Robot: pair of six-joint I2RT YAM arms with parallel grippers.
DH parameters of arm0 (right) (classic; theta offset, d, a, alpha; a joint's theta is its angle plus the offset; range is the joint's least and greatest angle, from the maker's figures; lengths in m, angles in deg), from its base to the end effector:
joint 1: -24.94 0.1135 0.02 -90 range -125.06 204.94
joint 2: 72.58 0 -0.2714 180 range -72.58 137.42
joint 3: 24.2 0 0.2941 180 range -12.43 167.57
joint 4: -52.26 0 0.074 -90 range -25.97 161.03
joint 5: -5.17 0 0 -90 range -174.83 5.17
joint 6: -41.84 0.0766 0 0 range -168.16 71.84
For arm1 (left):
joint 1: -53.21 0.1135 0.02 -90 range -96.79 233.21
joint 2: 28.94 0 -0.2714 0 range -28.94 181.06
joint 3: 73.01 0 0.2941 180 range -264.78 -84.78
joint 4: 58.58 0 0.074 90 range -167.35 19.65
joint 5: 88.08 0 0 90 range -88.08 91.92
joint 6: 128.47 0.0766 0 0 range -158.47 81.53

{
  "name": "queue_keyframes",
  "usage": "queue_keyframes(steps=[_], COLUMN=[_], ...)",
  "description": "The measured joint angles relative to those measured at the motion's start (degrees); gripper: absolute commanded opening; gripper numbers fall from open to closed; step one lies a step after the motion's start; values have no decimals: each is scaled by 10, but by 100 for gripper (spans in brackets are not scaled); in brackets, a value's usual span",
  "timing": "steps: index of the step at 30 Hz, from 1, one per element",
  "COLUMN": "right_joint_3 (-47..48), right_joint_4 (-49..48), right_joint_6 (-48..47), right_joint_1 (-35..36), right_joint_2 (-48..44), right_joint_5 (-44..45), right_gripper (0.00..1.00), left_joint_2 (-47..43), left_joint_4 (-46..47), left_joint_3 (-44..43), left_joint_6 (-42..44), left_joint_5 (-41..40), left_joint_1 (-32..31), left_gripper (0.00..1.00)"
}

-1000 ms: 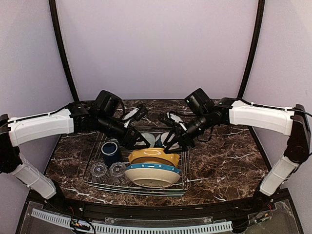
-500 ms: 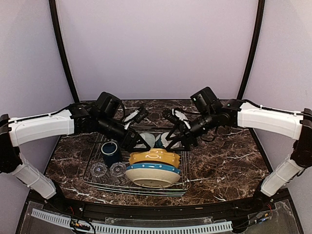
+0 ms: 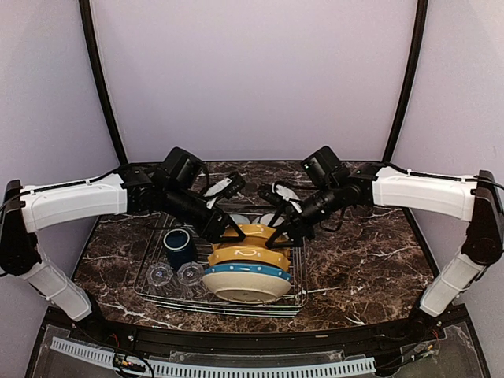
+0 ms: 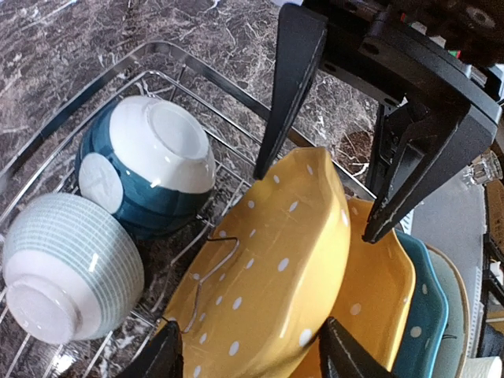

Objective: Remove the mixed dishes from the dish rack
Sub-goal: Grab the plate from the dish rack.

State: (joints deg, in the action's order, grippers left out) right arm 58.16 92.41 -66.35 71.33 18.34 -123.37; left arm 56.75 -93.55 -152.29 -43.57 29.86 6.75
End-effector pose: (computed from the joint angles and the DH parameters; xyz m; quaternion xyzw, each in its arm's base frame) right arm 0.2438 0.3251 0.2405 -0.5703 0.6846 0.3806 0.2476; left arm 0.2483 -0.3134 0.2576 0.4053 0.7923 -0.3719 0.2641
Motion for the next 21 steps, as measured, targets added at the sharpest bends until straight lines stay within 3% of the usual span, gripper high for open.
queue_keyframes(steps=[7, 12, 16, 21], right_joint_3=[9, 21, 27, 33], right_joint_4=[5, 2, -9, -14], right_joint_6=[-16, -29, -38, -47], right_joint_1=[2, 3, 3, 3], right_joint_2=[17, 39, 59, 76], right_joint_5=[14, 23, 7, -15], right_gripper=[55, 45, 33, 25], left_joint_2=[9, 10, 9, 2], left_joint_4=[-2, -2, -5, -21], left_joint_3=[-16, -17, -17, -17], left_joint_6=[4, 5, 6, 11], left_joint_5=[-54, -59, -64, -79], left_joint_1=[0, 0, 0, 5], left_gripper=[54, 55, 59, 66])
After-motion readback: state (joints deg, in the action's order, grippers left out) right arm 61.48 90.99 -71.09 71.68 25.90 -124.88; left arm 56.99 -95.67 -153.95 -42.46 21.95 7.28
